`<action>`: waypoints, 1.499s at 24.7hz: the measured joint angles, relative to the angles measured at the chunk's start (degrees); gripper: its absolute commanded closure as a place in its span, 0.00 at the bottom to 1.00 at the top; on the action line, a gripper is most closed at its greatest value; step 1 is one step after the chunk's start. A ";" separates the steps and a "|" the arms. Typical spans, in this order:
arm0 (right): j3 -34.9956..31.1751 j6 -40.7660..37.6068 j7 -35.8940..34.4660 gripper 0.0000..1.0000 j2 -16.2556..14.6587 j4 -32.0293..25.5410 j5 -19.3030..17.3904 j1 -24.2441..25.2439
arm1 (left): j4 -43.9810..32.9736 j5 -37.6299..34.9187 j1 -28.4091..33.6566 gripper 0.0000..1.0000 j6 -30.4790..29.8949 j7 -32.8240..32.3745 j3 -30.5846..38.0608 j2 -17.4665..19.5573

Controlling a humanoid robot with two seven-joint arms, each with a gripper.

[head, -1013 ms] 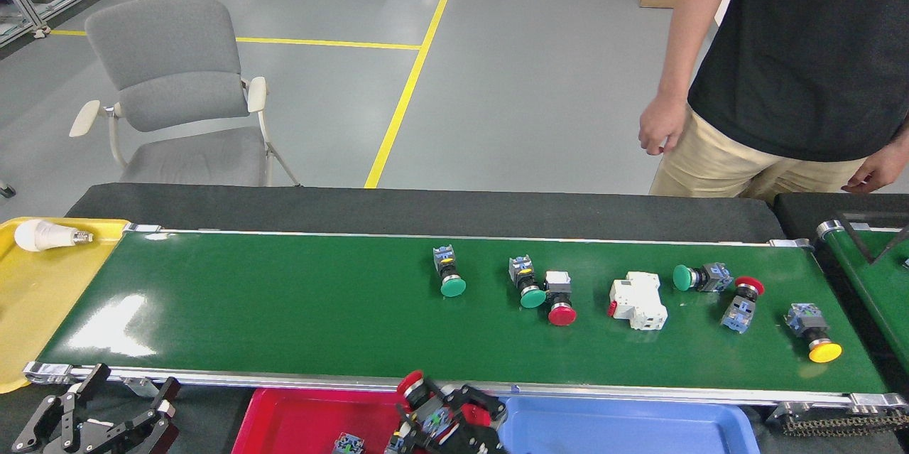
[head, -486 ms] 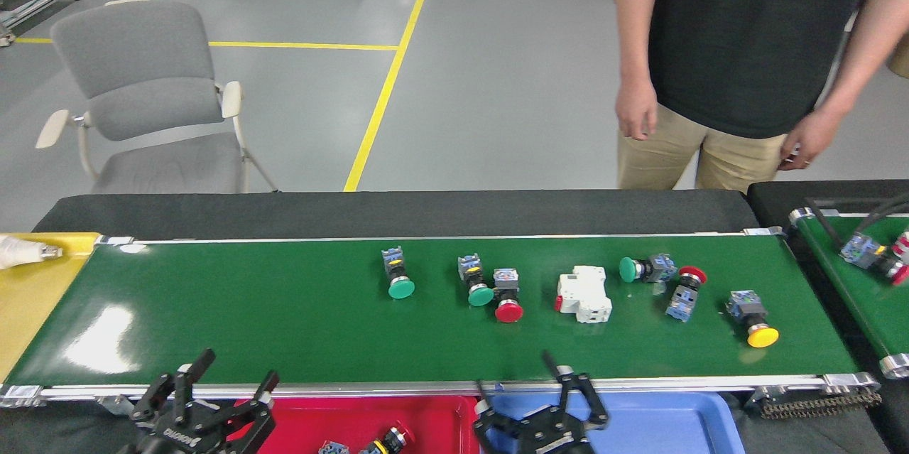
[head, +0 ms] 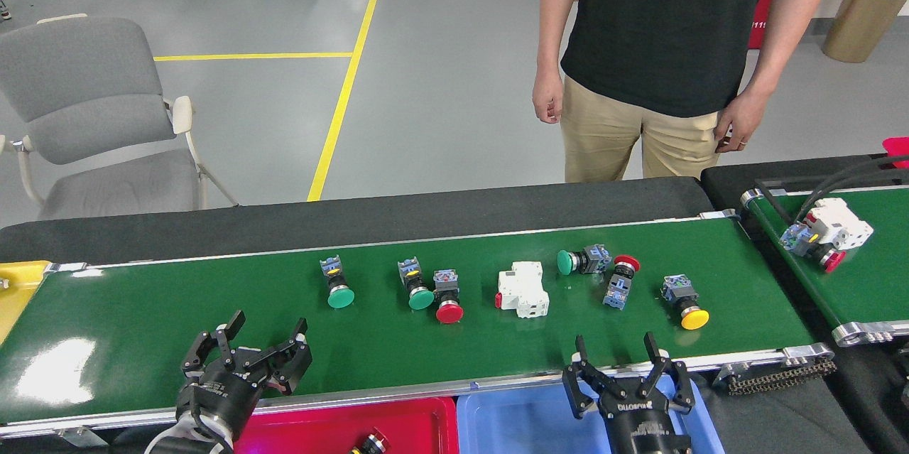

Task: Pick switch part from conveyor to tray
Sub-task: 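Close both grippers on the nearest push-button switches, then lower the held switches into the red tray and open both grippers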

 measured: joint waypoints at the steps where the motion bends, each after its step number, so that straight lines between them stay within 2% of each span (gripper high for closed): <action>1: 0.00 0.33 0.12 0.01 0.40 1.94 -0.07 -1.63 | 0.29 0.00 -0.41 0.01 0.04 -0.02 -0.20 0.00; 7: 0.14 0.92 0.30 0.03 3.70 12.39 -0.22 -10.46 | 3.32 -0.01 -3.20 0.01 0.16 -0.06 -2.64 -0.05; 8: 0.19 0.96 0.30 0.12 4.12 14.12 -0.24 -11.84 | 4.67 -0.01 -4.20 0.01 0.35 -0.06 -2.66 -0.05; 9: 0.34 0.98 0.31 0.29 4.56 15.70 -0.25 -13.09 | 5.88 -0.01 -5.09 0.01 0.74 -0.06 -2.66 -0.05; 10: 0.54 1.13 0.32 0.51 4.84 17.01 -0.25 -14.05 | 7.31 -0.01 -6.13 0.01 1.00 -0.06 -2.66 -0.05; 11: 0.88 1.13 0.33 0.64 4.86 17.92 -0.25 -14.74 | 8.74 -0.01 -7.14 0.01 1.16 -0.07 -2.67 -0.04; 14: 2.67 0.60 1.32 0.82 4.56 19.09 -0.29 -15.27 | 11.66 -0.01 -9.76 0.01 1.47 -0.08 -2.66 -0.02; 18: 3.06 0.29 2.01 0.91 4.21 19.16 -0.42 -15.32 | 12.98 -0.01 -10.48 0.02 1.63 -0.08 -2.65 0.01; 19: 3.26 0.06 2.06 0.92 4.21 18.90 -0.42 -15.33 | 13.61 -0.01 -10.80 0.08 1.95 -0.11 -2.59 0.01; 22: 4.56 -2.40 2.17 0.92 4.21 15.94 -0.42 -15.28 | 16.08 -0.01 -11.74 0.32 5.43 -0.26 -2.64 0.35; 23: 5.52 -3.66 2.17 0.92 4.20 13.90 -0.42 -14.96 | 16.99 -0.01 -12.09 0.38 6.78 -0.05 -2.65 0.46; 24: 6.66 -5.28 2.17 0.92 4.20 11.55 -0.42 -14.13 | 17.64 -0.01 -12.29 0.49 7.79 0.07 -2.65 0.58; 26: 9.77 -9.62 2.19 0.91 4.08 6.62 -0.40 -10.94 | 18.20 -0.01 -12.36 0.74 9.31 0.37 -2.40 0.78; 28: 13.68 -16.55 2.19 0.87 2.86 0.33 -0.26 -6.80 | 18.22 0.28 -12.19 0.91 9.82 0.55 -1.99 1.09; 29: 15.35 -19.56 2.26 0.82 1.86 -2.35 -0.17 -5.07 | 17.76 0.51 -11.84 0.95 9.95 0.70 -1.93 1.19; 30: 16.70 -22.08 2.36 0.60 0.91 -4.45 -0.03 -3.57 | 16.43 0.68 -11.02 0.98 9.47 1.01 -2.04 1.29; 31: 18.28 -24.65 2.55 0.13 -0.08 -6.30 0.10 -1.97 | 13.57 0.75 -9.52 0.99 7.64 1.64 -2.32 1.66; 32: 20.09 -26.48 2.64 0.01 -0.75 -7.40 0.27 -0.65 | 9.29 0.79 -7.23 0.99 5.52 2.28 -2.38 2.42; 34: 23.48 -28.73 2.77 0.00 -1.09 -8.05 0.72 0.35 | -0.59 0.89 -0.18 0.97 -1.23 2.99 -2.37 4.59; 35: 24.39 -29.26 2.78 0.00 -1.13 -8.23 0.80 0.36 | -6.40 0.95 4.68 0.93 -5.95 3.13 -2.17 5.55; 36: 24.66 -29.62 2.79 0.00 -1.13 -8.35 0.83 0.35 | -11.29 1.04 9.20 0.86 -10.03 3.28 -1.94 5.92; 37: 24.72 -29.82 2.79 0.00 -1.13 -8.52 0.83 0.36 | -15.61 1.31 13.75 0.68 -14.98 3.41 -1.62 5.98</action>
